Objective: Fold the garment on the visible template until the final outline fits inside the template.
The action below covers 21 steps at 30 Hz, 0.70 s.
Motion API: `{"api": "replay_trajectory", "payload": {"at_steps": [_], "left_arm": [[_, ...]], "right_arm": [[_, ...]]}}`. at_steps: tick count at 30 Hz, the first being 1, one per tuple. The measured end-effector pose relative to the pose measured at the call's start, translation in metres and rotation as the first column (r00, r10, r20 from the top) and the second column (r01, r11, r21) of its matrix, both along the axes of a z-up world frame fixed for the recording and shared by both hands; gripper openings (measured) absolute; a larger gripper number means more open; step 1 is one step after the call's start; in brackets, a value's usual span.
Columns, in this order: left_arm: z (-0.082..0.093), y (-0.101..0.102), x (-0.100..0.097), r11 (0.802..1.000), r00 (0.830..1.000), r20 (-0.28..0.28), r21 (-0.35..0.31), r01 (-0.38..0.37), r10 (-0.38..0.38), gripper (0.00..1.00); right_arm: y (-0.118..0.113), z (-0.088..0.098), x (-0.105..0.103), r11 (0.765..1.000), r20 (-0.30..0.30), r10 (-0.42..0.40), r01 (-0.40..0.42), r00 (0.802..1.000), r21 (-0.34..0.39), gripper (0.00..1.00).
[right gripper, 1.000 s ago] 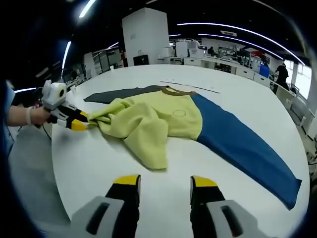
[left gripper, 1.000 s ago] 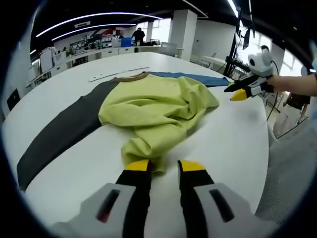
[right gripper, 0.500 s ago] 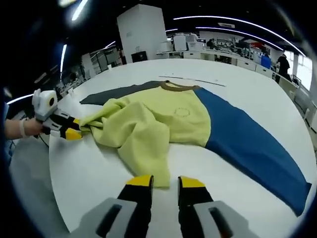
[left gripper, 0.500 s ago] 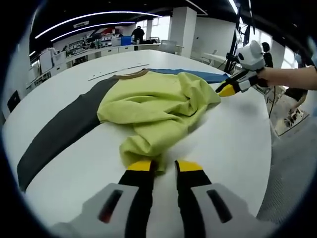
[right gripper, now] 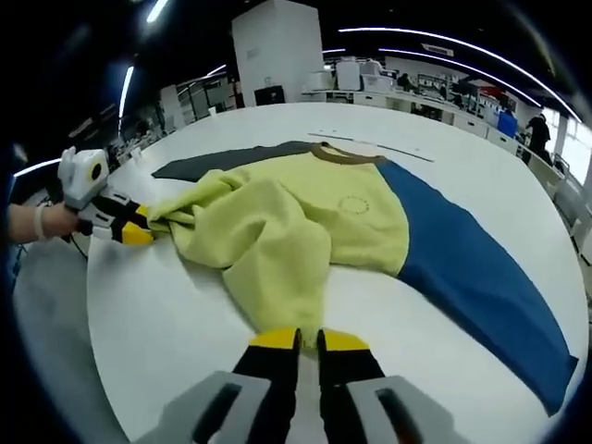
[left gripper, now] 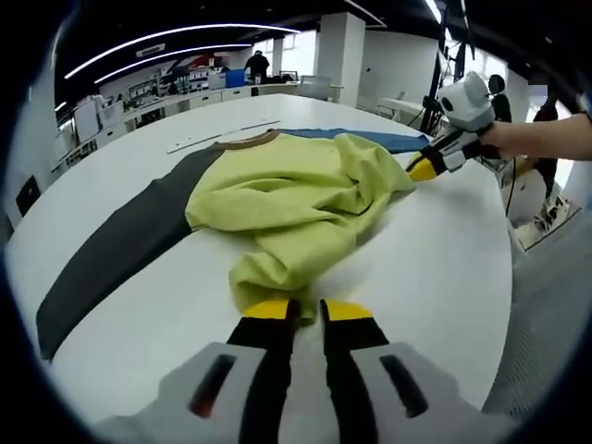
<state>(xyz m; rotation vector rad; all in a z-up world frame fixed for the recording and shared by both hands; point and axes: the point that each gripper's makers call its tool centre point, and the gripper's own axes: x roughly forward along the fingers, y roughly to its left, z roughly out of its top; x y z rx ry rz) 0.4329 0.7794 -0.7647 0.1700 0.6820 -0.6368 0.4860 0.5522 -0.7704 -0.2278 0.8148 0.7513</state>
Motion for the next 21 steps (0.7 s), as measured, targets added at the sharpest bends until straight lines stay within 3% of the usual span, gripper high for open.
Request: {"api": "replay_trajectory", "payload": {"at_steps": [2,5,21], "left_arm": [[0.000,0.002,0.001,1.000,1.000,0.010,0.017,0.001,-0.001,0.04],[0.000,0.002,-0.001,1.000,1.000,-0.014,-0.007,-0.019,0.019,0.01],[0.000,0.000,-0.031,0.999,0.998,-0.062,-0.042,-0.018,0.016,0.00]], "right_arm": [[0.001,0.000,-0.001,1.000,-0.008,-0.001,0.001,1.000,-0.003,0.00],[0.001,0.001,0.000,1.000,-0.009,-0.005,0.005,1.000,-0.009,0.00],[-0.027,0.007,-0.025,0.999,-0.020,-0.051,0.051,0.999,0.003,0.00]]}}
